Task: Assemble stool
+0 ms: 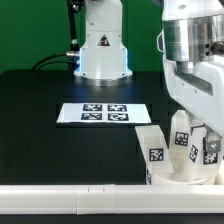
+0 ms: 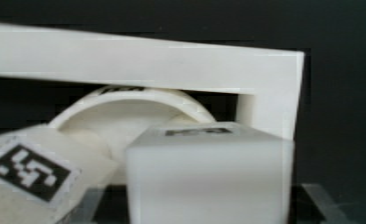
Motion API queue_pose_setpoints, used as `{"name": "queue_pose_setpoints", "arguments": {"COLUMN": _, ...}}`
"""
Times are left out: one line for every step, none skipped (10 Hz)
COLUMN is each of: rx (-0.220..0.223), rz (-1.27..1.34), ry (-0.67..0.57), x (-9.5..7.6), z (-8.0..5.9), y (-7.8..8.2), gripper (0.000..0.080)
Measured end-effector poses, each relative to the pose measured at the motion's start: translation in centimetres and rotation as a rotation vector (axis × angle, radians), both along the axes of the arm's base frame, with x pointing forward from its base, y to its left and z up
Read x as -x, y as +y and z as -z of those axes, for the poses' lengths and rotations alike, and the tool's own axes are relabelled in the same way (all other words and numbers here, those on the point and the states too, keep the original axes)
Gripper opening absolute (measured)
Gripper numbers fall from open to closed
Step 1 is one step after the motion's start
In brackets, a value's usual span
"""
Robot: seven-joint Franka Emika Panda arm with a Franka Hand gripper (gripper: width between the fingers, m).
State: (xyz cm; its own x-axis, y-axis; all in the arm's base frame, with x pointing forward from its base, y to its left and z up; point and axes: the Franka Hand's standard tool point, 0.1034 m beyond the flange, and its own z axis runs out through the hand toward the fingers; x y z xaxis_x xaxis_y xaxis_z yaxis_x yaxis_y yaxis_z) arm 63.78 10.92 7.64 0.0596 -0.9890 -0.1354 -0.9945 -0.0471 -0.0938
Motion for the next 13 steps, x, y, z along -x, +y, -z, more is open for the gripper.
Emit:
{"name": "queue_pose_setpoints", "arguments": {"rx": -0.004, "rz": 0.037, "ry": 0.005, "x": 0.0, "z": 0.0, "y": 0.0, "gripper": 0.0334}}
{"name": "queue_pose_setpoints", "arguments": {"rx": -0.02, "rz": 0.175, "ry": 0.023, "x": -0.1, "z": -0.1, "y": 0.2, "gripper": 0.0334}}
{"name": "queue_pose_setpoints", "arguments": {"rx": -0.044, "rz": 0.381, "ry": 0.047, "x": -0.1, "z": -0.2, "y": 0.5, "gripper": 0.0334}}
{"name": "queue_pose_setpoints", "arguments": {"rx": -0.057, "rz": 0.551, "ry": 0.057, "x": -0.2, "z": -0.2, "y": 0.9, "gripper": 0.0334}}
{"name": "queue_pose_setpoints", "arguments": {"rx": -0.079, "rz": 0.584, "ry": 0.042, "x": -0.2, "z": 0.0, "y": 1.1, "gripper": 0.0334}}
{"name": "queue_pose_setpoints", "arguments": {"rx": -0.088, "rz": 0.593, "ry": 0.038, "x": -0.1, "z": 0.1, "y": 1.0, "gripper": 0.0334}}
{"name": "queue_pose_setpoints", "arguments": {"rx": -0.09, "rz": 0.588, "ry": 0.04, "x": 0.0, "z": 0.2, "y": 1.2, "gripper": 0.0341}}
{"name": "queue_pose_setpoints", "arguments": {"rx": -0.091, "rz": 0.577, "ry": 0.039, "x": 0.0, "z": 0.2, "y": 1.3, "gripper": 0.0341}}
{"name": "queue_pose_setpoints", "arguments": {"rx": -0.088, "rz": 0.553, "ry": 0.035, "x": 0.0, "z": 0.2, "y": 1.3, "gripper": 0.0562}}
{"name": "queue_pose_setpoints", "arguments": {"rx": -0.075, "rz": 0.464, "ry": 0.039, "x": 0.2, "z": 0.2, "y": 1.3, "gripper": 0.0562}}
{"name": "queue_pose_setpoints", "arguments": {"rx": -0.075, "rz": 0.341, "ry": 0.05, "x": 0.5, "z": -0.3, "y": 1.6, "gripper": 0.0632}}
{"name": "queue_pose_setpoints", "arguments": {"rx": -0.072, "rz": 0.201, "ry": 0.018, "x": 0.2, "z": -1.2, "y": 1.5, "gripper": 0.0644}}
{"name": "queue_pose_setpoints", "arguments": {"rx": -0.066, "rz": 0.044, "ry": -0.003, "x": 0.2, "z": -1.9, "y": 1.6, "gripper": 0.0644}}
